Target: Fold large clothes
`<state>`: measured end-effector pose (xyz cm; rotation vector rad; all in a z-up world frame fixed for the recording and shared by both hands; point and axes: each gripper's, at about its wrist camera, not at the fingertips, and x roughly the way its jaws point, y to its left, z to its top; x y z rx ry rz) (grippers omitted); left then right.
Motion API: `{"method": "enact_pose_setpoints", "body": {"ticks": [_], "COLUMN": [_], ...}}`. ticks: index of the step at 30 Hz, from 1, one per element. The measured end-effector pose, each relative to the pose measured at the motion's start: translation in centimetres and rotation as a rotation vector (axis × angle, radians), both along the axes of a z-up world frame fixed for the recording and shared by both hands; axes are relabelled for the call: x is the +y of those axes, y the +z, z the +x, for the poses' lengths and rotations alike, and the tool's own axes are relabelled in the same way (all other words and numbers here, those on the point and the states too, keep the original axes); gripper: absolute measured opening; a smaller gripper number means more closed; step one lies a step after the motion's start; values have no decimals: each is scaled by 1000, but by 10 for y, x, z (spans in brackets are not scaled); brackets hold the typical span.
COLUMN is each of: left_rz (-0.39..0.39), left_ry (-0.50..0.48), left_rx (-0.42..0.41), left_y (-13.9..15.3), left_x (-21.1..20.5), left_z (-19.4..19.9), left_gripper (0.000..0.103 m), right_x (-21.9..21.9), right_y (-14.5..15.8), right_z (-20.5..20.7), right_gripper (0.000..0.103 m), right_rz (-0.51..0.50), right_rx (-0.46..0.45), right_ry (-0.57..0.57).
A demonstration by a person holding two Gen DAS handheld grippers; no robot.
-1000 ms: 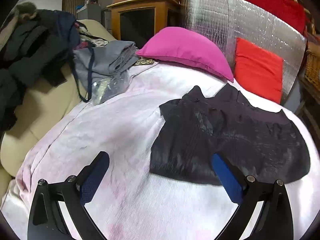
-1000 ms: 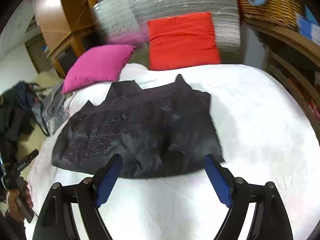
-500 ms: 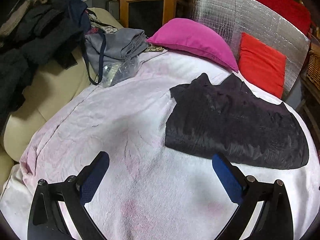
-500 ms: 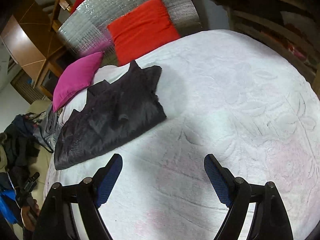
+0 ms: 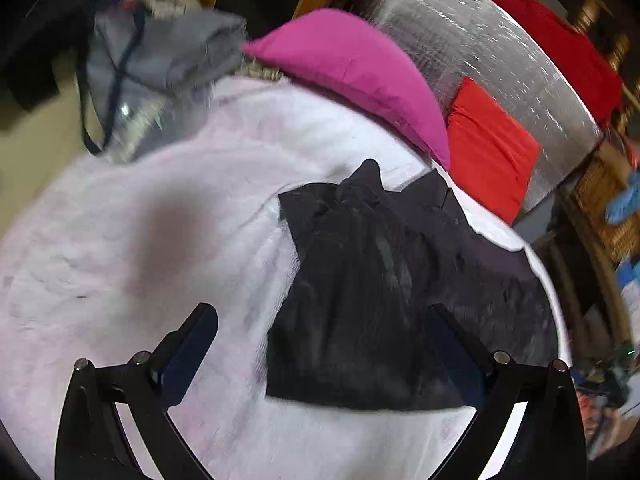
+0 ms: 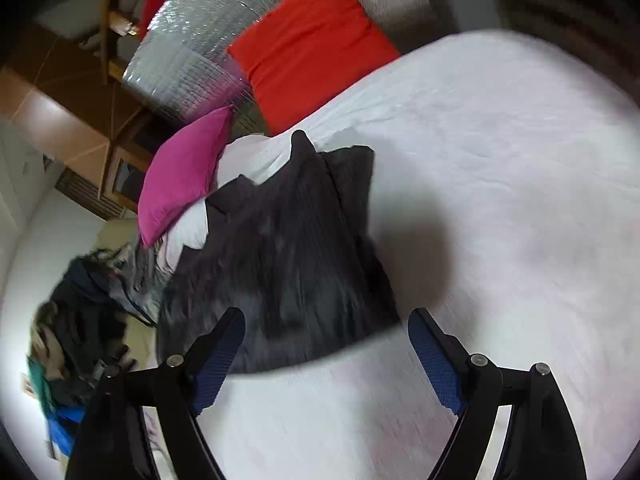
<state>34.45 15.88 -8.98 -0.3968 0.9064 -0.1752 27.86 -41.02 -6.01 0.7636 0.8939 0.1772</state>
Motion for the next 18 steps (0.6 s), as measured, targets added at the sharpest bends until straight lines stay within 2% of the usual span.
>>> {"method": "enact_pose_setpoints", "body": {"ticks": [2,5,7,15,18], "left_rz": [-53,-85,-109,-211,-233], "left_ry": [-17,-40,-52,-59,-100], "left_rx": [48,73,86,145,120], "left_y": [-12,-24,-30,-56,-53], "left_x": [3,5,4,7,0], "left_z": [20,45,58,93,99], "left_gripper": [103,103,103,102,102], "right_x": [-5,-11,-11,-2,1], "right_y": [-5,-15,-23,-44,-48], "right_z": [23,56,76,113,119], "right_gripper": [86,86,86,86,86], "right_rz": [38,70,103,56,61], "right_rx": [11,36,60,108,111], "right_ry": [-5,-11,27,96,112]}}
